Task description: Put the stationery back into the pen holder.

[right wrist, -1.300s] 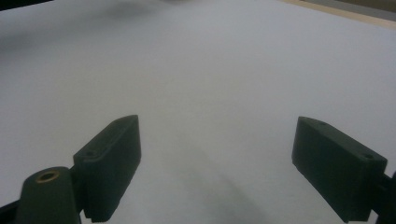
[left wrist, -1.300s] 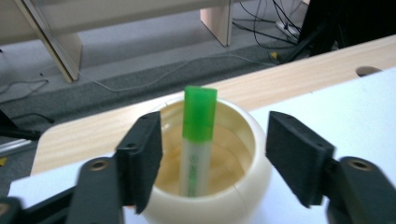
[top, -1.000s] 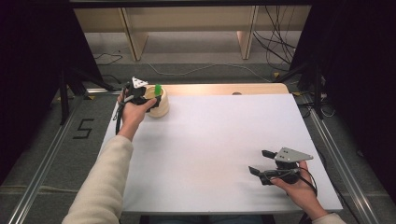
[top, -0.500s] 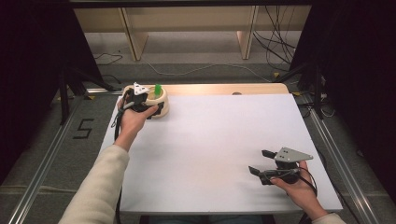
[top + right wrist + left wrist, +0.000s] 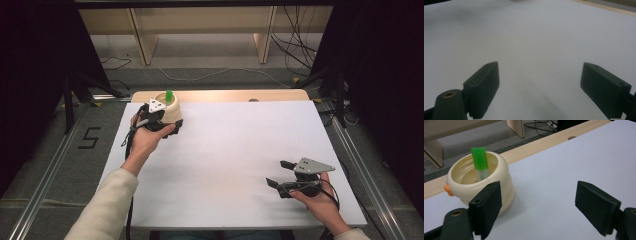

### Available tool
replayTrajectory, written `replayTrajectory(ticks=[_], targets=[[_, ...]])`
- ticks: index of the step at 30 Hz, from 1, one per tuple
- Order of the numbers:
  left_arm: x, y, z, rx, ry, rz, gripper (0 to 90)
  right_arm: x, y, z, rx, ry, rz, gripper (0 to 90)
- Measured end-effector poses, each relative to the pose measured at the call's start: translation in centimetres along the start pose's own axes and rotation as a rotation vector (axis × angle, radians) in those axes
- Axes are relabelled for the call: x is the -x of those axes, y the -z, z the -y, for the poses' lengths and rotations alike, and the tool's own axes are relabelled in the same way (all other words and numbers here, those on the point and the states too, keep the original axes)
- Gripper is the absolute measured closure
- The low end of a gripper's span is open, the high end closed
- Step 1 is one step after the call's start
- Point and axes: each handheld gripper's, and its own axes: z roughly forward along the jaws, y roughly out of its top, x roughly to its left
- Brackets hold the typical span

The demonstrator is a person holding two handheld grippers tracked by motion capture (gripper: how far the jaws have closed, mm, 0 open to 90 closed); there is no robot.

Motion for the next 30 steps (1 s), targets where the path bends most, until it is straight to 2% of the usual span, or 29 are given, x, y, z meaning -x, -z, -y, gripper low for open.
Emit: replayTrajectory(ticks=[9, 30], targets=[[1.7, 0.9, 0.7, -0.007, -0.023, 0.036, 21.5, 0.0, 0.0, 0.0, 0.003, 0.005, 0.0, 16.4], [5.8, 2.9, 3.6, -0.031, -0.117, 0.125, 21.3, -0.1, 0.0, 0.0, -0.001, 0.003, -0.002, 16.3]])
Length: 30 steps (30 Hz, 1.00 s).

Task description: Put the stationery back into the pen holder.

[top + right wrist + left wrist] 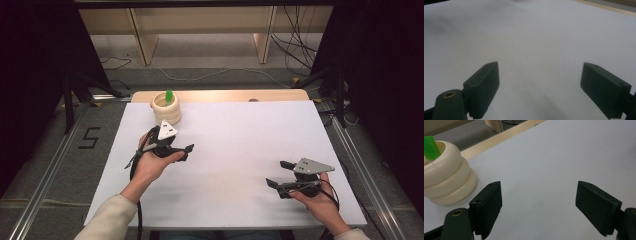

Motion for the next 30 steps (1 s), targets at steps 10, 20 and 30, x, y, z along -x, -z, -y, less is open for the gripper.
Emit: replayTrajectory(ticks=[10, 20, 30], targets=[[1.9, 0.3, 1.4, -0.011, -0.031, 0.034, 21.2, 0.0, 0.0, 0.0, -0.003, -0.002, -0.001, 16.4], [3.2, 0.8, 4.3, -0.039, -0.053, 0.069, 21.2, -0.1, 0.0, 0.0, -0.006, 0.003, 0.001, 16.4], [3.7, 1.5, 7.3, -0.048, -0.027, 0.091, 21.3, -0.1, -0.1, 0.0, -0.009, 0.011, -0.001, 16.4]])
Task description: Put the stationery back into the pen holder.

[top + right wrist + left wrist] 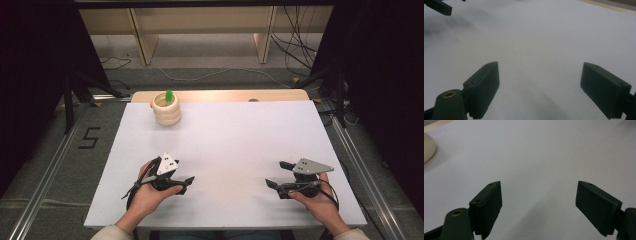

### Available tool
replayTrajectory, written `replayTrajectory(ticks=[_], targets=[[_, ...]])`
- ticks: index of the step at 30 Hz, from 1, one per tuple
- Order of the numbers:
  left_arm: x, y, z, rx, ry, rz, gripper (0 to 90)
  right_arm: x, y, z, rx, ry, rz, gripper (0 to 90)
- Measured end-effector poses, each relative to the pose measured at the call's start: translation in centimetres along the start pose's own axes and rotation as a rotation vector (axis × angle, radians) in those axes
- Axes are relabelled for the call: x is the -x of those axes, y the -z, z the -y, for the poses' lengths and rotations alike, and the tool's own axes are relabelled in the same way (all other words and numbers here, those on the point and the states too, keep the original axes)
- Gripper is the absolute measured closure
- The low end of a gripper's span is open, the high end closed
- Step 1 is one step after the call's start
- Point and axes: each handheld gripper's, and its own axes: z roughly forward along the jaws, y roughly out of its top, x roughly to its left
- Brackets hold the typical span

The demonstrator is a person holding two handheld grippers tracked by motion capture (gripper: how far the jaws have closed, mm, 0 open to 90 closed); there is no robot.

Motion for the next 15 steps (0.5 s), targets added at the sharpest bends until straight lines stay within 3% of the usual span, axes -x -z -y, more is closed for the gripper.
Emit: replayTrajectory(ticks=[5, 8, 15], targets=[[0.5, 0.2, 1.3, 0.002, 0.018, -0.007, 21.9, -0.1, 0.1, 0.0, -0.004, -0.004, -0.003, 16.4], [0.8, 0.2, 1.5, -0.001, 0.003, -0.021, 22.0, -0.1, 0.0, 0.0, 0.001, -0.002, -0.007, 16.4], [1.3, -0.2, 1.4, -0.007, -0.015, 0.002, 21.9, 0.0, 0.0, 0.1, 0.002, -0.002, -0.009, 16.3]])
